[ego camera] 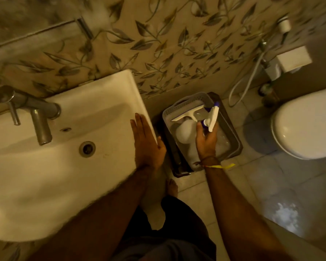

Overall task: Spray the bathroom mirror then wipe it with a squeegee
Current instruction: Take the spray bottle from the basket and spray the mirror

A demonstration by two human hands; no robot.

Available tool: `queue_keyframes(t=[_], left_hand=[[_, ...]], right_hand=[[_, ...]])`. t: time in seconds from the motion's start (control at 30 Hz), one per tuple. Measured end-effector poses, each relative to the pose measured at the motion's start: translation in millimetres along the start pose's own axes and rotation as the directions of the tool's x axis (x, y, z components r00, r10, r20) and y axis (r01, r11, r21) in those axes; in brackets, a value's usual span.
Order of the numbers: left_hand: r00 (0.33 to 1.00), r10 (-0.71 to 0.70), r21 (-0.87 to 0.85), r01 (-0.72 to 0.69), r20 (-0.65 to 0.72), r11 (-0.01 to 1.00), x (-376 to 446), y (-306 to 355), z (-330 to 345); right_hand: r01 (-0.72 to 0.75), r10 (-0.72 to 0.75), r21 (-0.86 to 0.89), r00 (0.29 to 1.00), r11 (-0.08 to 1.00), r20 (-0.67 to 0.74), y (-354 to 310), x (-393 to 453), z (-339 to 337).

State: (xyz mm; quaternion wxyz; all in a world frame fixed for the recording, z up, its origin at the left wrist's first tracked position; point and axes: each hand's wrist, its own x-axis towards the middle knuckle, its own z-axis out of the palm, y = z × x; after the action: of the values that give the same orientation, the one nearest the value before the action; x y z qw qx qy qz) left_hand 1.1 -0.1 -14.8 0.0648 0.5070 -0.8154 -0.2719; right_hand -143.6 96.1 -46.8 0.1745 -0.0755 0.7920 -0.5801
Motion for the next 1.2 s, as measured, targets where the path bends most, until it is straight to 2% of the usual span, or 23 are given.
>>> queue_keyframes(t=[0.1, 0.2, 0.3, 0.37, 0.47, 0.57, 0.67, 0.77, 0.9, 1.1, 1.2], left_hand=[[1.000, 0.020, 0.010, -0.020, 0.003, 1.000, -2.3, 2.4, -6.4], [0.999, 0.018, 0.028, -0.019, 0.051, 0.999, -3.2, 6.1, -16.9], [0.995, 0.011, 0.051, -0.016, 0.100, 0.999, -4.3, 6.0, -39.7], [0.996, 0.075, -0.044, -0.073, 0.049, 0.996, -13.0, 4.1, -65.4], [0.959, 0.252, -0.118, -0.267, -0.127, 0.957, -31.3, -1.4, -113.3], [0.857, 0.400, -0.123, -0.458, -0.325, 0.881, -37.2, -6.9, -169.6], [0.695, 0.478, -0.054, -0.594, -0.537, 0.802, -32.4, -16.5, -240.2], [0.524, 0.512, 0.090, -0.633, -0.681, 0.769, -22.7, -24.4, -313.8], [0.330, 0.520, 0.254, -0.595, -0.788, 0.763, -11.6, -28.8, -421.7], [0.170, 0.502, 0.352, -0.527, -0.848, 0.774, -4.8, -26.3, -569.4], [0.128, 0.479, 0.370, -0.478, -0.868, 0.797, -4.5, -29.1, -633.8]], right_hand=[[0.051, -0.048, 0.077, 0.998, 0.996, -0.037, -41.7, -27.4, -17.8], [0.098, -0.096, 0.074, 0.995, 0.992, -0.031, -81.2, -48.0, -32.2], [0.205, -0.203, 0.088, 0.979, 0.975, -0.030, -119.1, -65.1, -40.0], [0.268, -0.267, 0.103, 0.963, 0.958, -0.025, -146.4, -80.3, -37.3], [0.347, -0.353, 0.134, 0.935, 0.928, 0.022, -190.9, -107.0, -21.4], [0.451, -0.468, 0.169, 0.881, 0.876, 0.075, -239.6, -136.0, 3.7], [0.585, -0.618, 0.214, 0.770, 0.783, 0.159, -296.1, -171.6, 34.2], [0.708, -0.753, 0.259, 0.627, 0.657, 0.197, -356.1, -204.2, 64.3], [0.786, -0.864, 0.359, 0.465, 0.503, 0.192, -436.2, -241.2, 98.2], [0.805, -0.916, 0.439, 0.332, 0.399, 0.224, -547.6, -289.5, 130.9], [0.823, -0.935, 0.450, 0.269, 0.348, 0.231, -588.2, -304.0, 137.0]])
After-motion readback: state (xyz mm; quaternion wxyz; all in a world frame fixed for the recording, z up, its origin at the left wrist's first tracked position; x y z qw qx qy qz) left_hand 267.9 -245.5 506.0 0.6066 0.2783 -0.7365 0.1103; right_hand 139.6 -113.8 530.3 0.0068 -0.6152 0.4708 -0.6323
